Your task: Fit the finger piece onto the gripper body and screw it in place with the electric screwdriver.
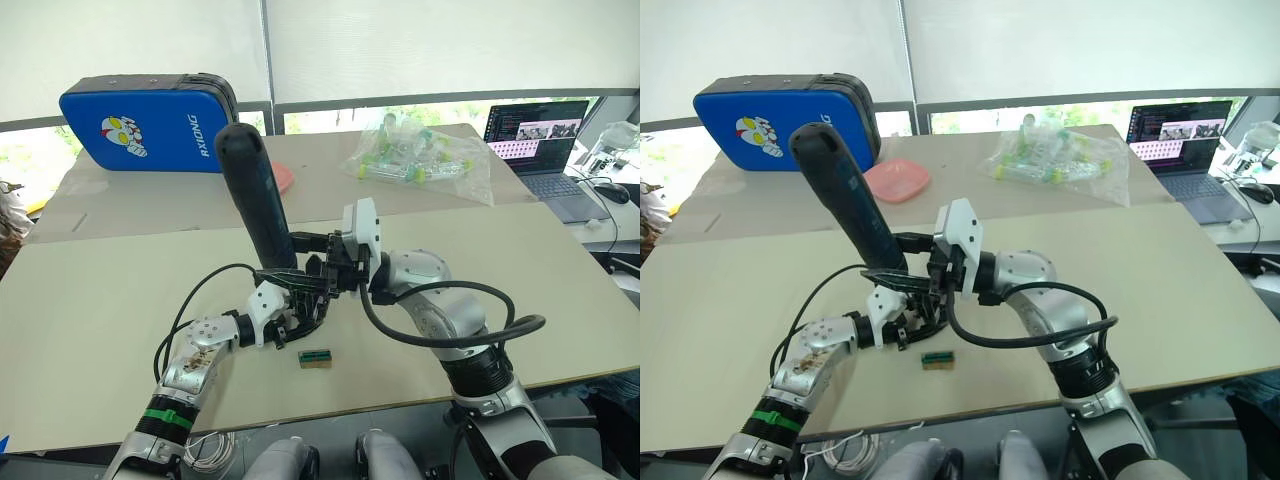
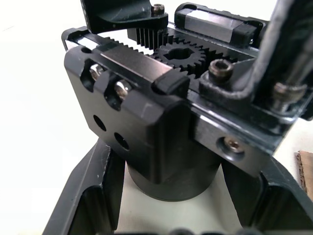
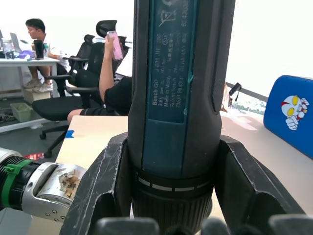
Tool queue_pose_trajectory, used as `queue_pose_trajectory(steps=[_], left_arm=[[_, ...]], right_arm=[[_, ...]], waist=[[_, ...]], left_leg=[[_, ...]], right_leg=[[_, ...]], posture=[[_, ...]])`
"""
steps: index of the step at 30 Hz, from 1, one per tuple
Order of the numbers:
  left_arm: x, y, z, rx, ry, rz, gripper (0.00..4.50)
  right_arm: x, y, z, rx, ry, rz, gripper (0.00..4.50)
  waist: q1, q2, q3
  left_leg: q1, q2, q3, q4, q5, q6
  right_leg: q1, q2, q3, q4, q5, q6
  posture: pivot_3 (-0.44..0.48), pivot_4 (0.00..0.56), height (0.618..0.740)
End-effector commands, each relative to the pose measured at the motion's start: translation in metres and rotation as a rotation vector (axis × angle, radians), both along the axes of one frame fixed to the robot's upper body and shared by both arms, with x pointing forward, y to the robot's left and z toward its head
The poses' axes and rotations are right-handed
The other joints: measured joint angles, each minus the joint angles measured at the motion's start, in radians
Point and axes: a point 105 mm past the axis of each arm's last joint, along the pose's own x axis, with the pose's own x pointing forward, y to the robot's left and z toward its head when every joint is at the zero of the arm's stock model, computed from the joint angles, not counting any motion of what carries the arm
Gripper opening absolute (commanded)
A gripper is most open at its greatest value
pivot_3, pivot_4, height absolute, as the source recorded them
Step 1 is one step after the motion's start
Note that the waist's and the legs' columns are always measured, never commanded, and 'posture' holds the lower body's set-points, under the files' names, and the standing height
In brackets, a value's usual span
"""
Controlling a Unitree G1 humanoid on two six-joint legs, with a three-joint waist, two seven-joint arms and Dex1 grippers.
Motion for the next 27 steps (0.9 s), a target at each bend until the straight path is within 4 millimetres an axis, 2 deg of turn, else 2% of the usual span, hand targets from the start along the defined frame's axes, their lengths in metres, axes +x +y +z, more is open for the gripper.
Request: queue_pose_trajectory(steps=[1, 6, 21, 27], left_arm=[[-0.013, 0.000, -0.018, 0.034, 0.076, -0.029, 2.31], [-0.012, 0.001, -0.017, 0.035, 0.076, -0.028, 2.31], [-0.013, 0.001, -0.018, 0.035, 0.082, -0.030, 2.31], [-0.014, 0.000, -0.018, 0.032, 0.085, -0.031, 2.31]], right_arm=[[0.014, -0.012, -0.036, -0.099, 0.124, -0.077, 1.94], [0.014, -0.013, -0.040, -0.100, 0.134, -0.082, 1.94], [-0.001, 0.013, -0.046, -0.125, 0.105, 0.031, 1.94], [-0.001, 0.015, -0.051, -0.131, 0.124, 0.033, 1.94]], waist=[[0.000, 0.000, -0.001], [0.000, 0.000, -0.008], [0.000, 0.000, -0.010], [0.000, 0.000, -0.010]], left_leg=[[0.000, 0.000, 0.000, 0.000, 0.000, 0.000], [0.002, -0.001, 0.000, -0.004, 0.000, 0.000], [0.005, 0.000, 0.000, -0.009, 0.000, 0.000], [0.005, 0.000, 0.000, -0.010, 0.000, 0.000]], right_leg=[[0.000, 0.000, 0.000, 0.000, 0.000, 0.000], [0.000, -0.001, 0.001, -0.001, 0.000, 0.000], [0.001, -0.001, 0.001, -0.001, -0.002, -0.001], [0.001, -0.001, 0.001, -0.002, -0.002, -0.001]], posture=[[0.000, 0.150, 0.740], [0.000, 0.150, 0.740], [0.000, 0.150, 0.740], [0.000, 0.150, 0.740]])
